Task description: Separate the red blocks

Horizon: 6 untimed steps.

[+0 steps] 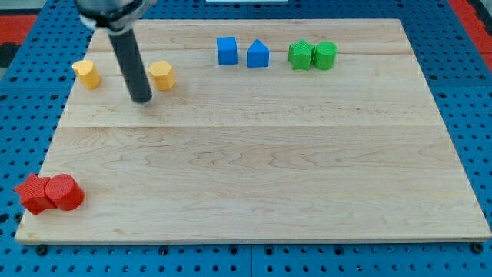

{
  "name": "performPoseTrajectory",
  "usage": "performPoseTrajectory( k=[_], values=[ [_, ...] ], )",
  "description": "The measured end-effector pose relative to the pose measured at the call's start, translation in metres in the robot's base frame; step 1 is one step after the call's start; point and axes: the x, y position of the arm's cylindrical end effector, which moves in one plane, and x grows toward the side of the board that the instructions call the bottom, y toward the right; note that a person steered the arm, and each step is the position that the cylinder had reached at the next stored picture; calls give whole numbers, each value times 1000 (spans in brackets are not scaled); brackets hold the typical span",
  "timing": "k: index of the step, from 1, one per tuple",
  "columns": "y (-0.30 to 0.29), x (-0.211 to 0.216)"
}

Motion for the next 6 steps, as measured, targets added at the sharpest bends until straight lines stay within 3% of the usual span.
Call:
performPoseTrajectory(
  k=[1, 2, 3, 4, 5, 6],
  values=[
    [-102, 43],
    [-133, 63],
    [-133, 72],
    [-133, 150],
    [-133, 178],
    [-123, 177]
  ],
)
